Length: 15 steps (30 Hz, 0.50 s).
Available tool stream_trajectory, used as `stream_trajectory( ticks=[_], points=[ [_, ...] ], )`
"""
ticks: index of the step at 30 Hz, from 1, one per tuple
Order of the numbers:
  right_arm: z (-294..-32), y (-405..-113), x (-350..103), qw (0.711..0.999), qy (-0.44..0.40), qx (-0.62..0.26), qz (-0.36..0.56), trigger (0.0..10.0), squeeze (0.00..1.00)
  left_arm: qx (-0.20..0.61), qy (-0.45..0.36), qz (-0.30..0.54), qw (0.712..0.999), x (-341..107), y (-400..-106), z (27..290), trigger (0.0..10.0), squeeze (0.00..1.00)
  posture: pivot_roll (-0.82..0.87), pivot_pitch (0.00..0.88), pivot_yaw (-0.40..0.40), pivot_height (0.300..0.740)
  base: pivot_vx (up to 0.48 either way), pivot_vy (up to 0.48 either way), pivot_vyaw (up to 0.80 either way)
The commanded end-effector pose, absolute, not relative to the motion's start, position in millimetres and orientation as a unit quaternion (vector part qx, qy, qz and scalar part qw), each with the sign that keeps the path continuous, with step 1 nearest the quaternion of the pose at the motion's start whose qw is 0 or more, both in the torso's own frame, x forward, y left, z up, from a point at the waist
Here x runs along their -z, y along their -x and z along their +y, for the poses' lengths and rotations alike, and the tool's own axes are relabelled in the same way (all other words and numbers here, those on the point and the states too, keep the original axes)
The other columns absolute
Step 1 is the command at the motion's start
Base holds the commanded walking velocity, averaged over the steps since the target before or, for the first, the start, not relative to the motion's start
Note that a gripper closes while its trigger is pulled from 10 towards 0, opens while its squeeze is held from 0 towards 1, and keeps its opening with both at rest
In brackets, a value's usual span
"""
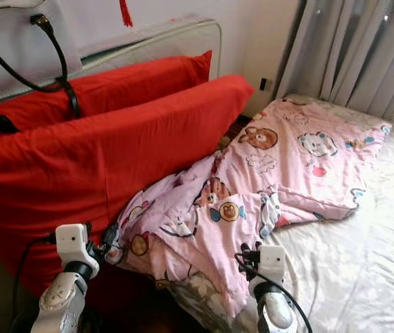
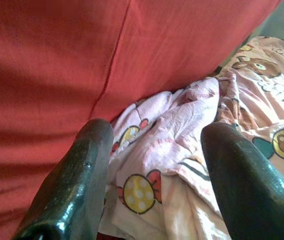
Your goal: Clean up the room
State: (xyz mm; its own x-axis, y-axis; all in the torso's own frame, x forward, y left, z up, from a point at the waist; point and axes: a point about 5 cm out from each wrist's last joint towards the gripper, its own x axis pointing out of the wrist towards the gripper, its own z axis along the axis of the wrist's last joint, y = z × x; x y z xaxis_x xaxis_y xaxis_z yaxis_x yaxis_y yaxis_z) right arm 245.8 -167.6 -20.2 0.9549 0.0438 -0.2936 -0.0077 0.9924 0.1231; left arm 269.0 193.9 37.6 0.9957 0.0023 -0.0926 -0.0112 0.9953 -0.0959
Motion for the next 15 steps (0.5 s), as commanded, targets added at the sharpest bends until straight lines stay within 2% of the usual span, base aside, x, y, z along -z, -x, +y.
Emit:
stream_trajectory(
  ticks=[1,15],
  points=[
    [-167.9,-245.7,18.8,0.988,-0.061,-0.012,0.144,10.0,0.00,-0.002,0.044,0.047,0.998,-38.7,-269.4,194.3,10.0,0.00,-0.03,0.000,-0.027,0.665,0.000,0.000,0.00],
    [-162.4,-246.1,20.9,0.986,-0.057,-0.023,0.157,10.0,0.00,0.000,0.046,0.055,0.997,-36.7,-268.2,194.4,10.0,0.00,-0.02,0.000,-0.029,0.665,0.000,0.000,0.00]
  ],
)
